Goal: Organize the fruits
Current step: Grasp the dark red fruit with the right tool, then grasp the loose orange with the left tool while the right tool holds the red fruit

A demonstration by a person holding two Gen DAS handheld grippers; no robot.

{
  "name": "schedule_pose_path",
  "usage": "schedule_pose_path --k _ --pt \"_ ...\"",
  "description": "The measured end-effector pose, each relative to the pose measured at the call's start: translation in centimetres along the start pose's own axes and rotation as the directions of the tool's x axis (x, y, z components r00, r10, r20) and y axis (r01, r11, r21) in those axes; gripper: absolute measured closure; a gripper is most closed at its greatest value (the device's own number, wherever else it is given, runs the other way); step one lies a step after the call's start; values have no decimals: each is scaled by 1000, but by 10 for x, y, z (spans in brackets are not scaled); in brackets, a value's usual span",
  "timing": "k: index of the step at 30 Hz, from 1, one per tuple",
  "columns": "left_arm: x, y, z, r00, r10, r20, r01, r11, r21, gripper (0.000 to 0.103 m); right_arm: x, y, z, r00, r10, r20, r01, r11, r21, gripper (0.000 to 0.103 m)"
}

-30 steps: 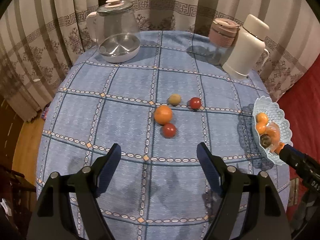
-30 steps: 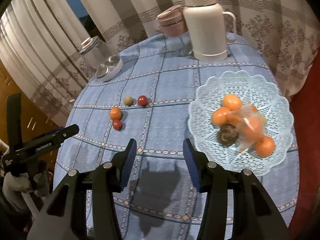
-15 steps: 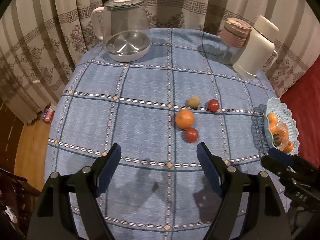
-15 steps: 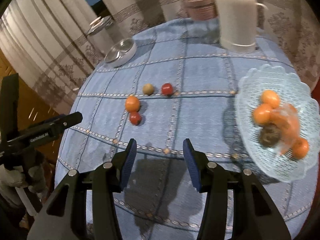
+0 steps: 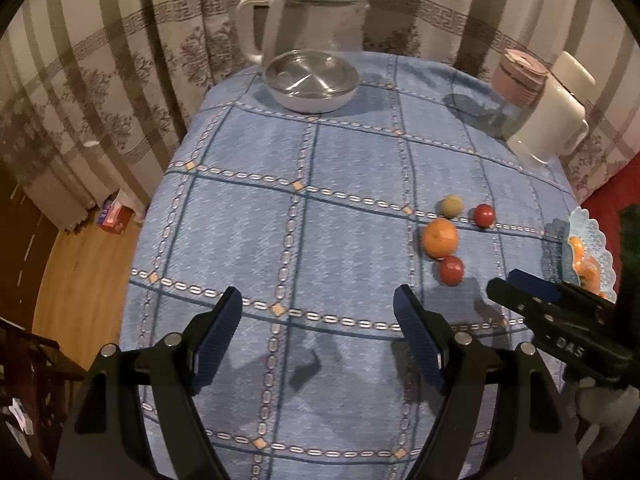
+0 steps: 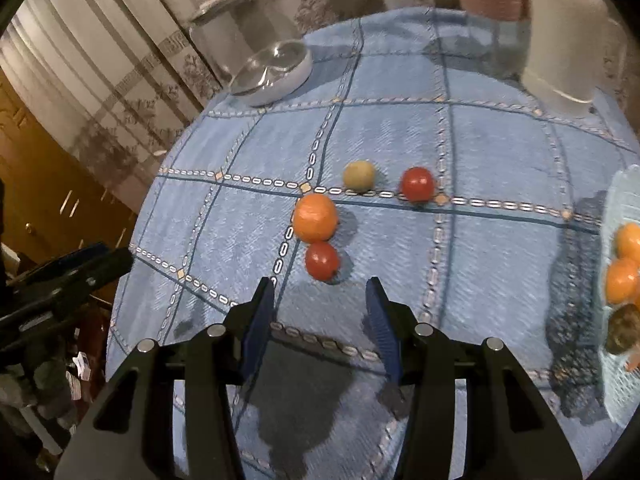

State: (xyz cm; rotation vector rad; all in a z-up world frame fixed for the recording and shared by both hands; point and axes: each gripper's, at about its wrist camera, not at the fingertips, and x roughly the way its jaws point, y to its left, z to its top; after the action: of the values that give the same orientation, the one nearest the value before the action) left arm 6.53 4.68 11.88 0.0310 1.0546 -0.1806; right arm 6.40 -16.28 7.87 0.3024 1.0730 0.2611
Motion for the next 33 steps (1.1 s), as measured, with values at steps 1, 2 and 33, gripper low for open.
schedule_pose_path --k 1,2,33 --pt "1 4 0 1000 3 -2 -3 1000 -6 25 5 1 2 1000 3 -9 -3 1000 3 55" --pt "1 6 -1 1000 4 -3 -4 1000 -10 25 10 2 3 1000 3 -15 -3 1000 3 55" --pt "29 16 13 999 -31 -33 32 999 25 25 50 0 9 994 -79 -72 80 997 11 77"
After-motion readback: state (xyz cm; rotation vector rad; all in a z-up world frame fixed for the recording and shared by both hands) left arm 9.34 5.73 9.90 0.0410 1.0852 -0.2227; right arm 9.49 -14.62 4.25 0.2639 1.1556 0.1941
